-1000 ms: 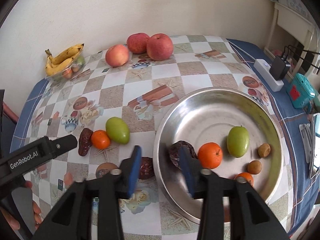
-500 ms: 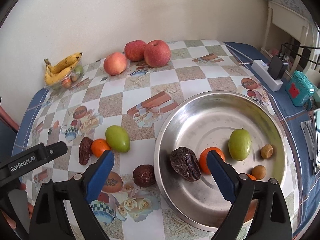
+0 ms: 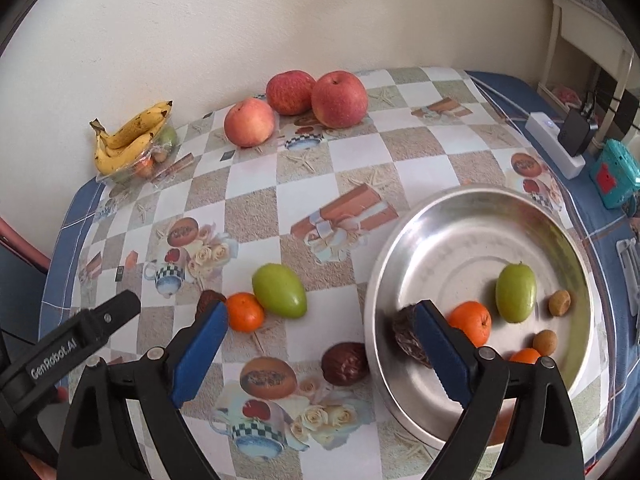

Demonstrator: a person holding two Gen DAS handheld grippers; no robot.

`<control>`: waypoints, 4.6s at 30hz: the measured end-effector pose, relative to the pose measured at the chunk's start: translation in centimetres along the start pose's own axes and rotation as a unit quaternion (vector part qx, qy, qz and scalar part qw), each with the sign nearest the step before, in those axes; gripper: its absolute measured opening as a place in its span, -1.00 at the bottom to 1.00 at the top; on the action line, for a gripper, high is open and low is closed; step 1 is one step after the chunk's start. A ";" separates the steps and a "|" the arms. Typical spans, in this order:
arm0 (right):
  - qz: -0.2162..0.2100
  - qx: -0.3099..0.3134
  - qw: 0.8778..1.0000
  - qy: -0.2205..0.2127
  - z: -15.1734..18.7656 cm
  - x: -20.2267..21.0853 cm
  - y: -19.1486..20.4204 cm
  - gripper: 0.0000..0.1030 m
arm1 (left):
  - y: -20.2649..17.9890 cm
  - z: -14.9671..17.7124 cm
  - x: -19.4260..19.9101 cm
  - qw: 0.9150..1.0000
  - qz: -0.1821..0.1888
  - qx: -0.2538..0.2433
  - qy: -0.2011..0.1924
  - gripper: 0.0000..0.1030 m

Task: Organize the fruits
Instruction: 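Move both open tools back toward the remaining fruits, then grasp a dark brown date with the left tool while the right tool grasps another date, then carry both dates over the steel bowl and release them, then move both open tools back toward the tangerine and green fruit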

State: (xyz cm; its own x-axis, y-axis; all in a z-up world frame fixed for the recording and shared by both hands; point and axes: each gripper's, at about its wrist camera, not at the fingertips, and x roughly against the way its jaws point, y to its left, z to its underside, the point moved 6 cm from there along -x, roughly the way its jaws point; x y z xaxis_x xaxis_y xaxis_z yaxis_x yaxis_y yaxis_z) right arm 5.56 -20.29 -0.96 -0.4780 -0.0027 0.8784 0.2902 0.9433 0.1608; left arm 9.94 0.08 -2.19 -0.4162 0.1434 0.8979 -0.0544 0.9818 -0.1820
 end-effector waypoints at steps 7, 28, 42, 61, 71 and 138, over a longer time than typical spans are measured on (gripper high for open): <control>0.008 0.041 0.999 0.019 0.7 -2.1 0.7 0.77 | 0.9 0.3 -1.7 1.000 -0.010 0.011 0.025 1.00; 0.063 0.142 0.983 0.097 4.5 -4.2 0.8 -0.27 | 0.1 1.5 -3.1 0.999 -0.008 -0.004 0.053 1.00; 0.117 0.213 0.966 0.090 5.2 -4.4 1.5 -0.42 | 0.2 1.7 -3.5 0.998 -0.006 -0.001 0.060 1.00; -0.015 0.140 0.989 0.053 3.1 -2.5 3.2 -0.43 | -3.0 1.5 -5.7 0.993 0.097 0.020 0.070 0.50; -0.027 0.126 0.991 0.045 2.7 -1.9 2.9 -0.43 | -4.6 2.0 -6.2 0.990 0.117 0.000 0.077 -0.38; 0.039 -0.039 0.998 0.004 0.0 0.6 -9.6 -0.42 | -9.4 4.1 -2.6 0.990 0.108 -0.068 0.063 -0.11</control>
State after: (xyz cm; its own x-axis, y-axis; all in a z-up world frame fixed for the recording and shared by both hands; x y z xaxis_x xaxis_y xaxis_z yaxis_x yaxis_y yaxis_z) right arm 2.51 -29.32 -2.01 -0.4447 0.0658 0.8933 0.3896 0.9122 0.1268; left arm 7.84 -10.00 -4.42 -0.2875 0.3571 0.8887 0.1494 0.9332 -0.3267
